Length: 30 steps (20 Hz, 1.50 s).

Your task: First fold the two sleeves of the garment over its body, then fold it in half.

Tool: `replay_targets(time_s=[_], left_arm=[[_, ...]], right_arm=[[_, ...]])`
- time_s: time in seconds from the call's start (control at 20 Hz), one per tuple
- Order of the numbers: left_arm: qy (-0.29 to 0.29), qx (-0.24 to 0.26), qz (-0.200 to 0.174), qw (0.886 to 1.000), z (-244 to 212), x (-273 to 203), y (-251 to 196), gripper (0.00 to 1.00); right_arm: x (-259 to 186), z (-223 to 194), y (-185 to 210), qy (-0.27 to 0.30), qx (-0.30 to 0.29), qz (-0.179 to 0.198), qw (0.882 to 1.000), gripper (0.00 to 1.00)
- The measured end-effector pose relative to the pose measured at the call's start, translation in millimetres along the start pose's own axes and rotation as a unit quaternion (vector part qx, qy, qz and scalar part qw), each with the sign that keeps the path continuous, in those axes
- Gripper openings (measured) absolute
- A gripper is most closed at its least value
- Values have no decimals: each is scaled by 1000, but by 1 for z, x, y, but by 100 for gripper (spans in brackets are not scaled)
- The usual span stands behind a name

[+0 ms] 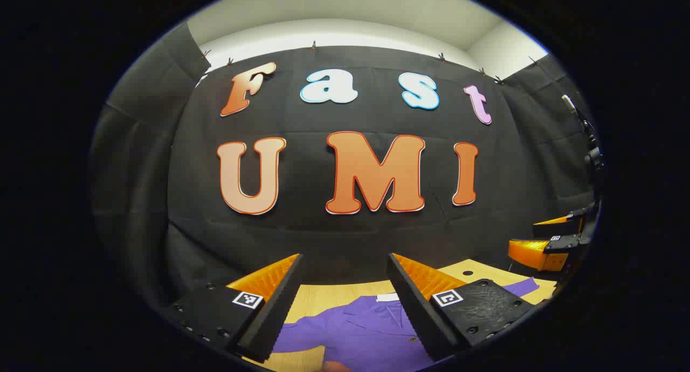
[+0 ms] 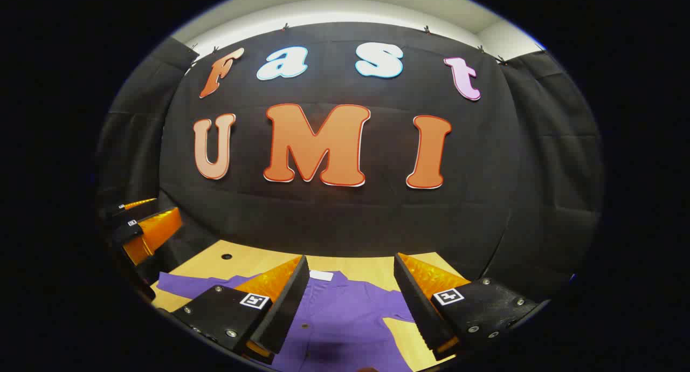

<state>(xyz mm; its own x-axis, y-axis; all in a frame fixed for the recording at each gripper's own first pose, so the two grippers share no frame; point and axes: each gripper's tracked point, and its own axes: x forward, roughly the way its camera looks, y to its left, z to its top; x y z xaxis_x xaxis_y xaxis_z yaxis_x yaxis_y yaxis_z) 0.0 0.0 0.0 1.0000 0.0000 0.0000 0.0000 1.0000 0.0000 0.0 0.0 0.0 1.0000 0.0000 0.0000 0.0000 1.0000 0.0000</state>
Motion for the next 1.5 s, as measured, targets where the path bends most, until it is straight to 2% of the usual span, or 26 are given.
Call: replay_targets(time_s=[0.25,0.4,0.65,0.75,0.85,1.05,1.1,1.2,1.5], left_arm=[[6,-35,9,999,12,10,-25,98],[2,-17,14,1000,14,19,-34,100],[-3,-24,16,1000,24,27,-57,98],[1,-17,11,1000,22,33,-66,98],[1,-16,6,1000,23,37,-77,98],[-9,-11,-1,1000,28,43,-92,100],[-7,-9,-1,1000,25,45,-93,98],[0,-5,6,1000,19,49,-91,100],[-6,10,36,999,23,46,-74,98]], right_arm=[[13,11,7,-18,24,41,999,95],[22,15,6,-23,39,67,997,95],[33,12,-13,-18,50,67,996,94],[34,4,-10,-4,50,85,995,94],[32,-3,-17,2,45,84,995,94],[37,-4,-33,3,41,69,997,94],[40,-4,-39,2,38,62,997,94],[46,-8,-54,5,28,49,998,94],[63,-35,-117,44,2,-10,999,95]])
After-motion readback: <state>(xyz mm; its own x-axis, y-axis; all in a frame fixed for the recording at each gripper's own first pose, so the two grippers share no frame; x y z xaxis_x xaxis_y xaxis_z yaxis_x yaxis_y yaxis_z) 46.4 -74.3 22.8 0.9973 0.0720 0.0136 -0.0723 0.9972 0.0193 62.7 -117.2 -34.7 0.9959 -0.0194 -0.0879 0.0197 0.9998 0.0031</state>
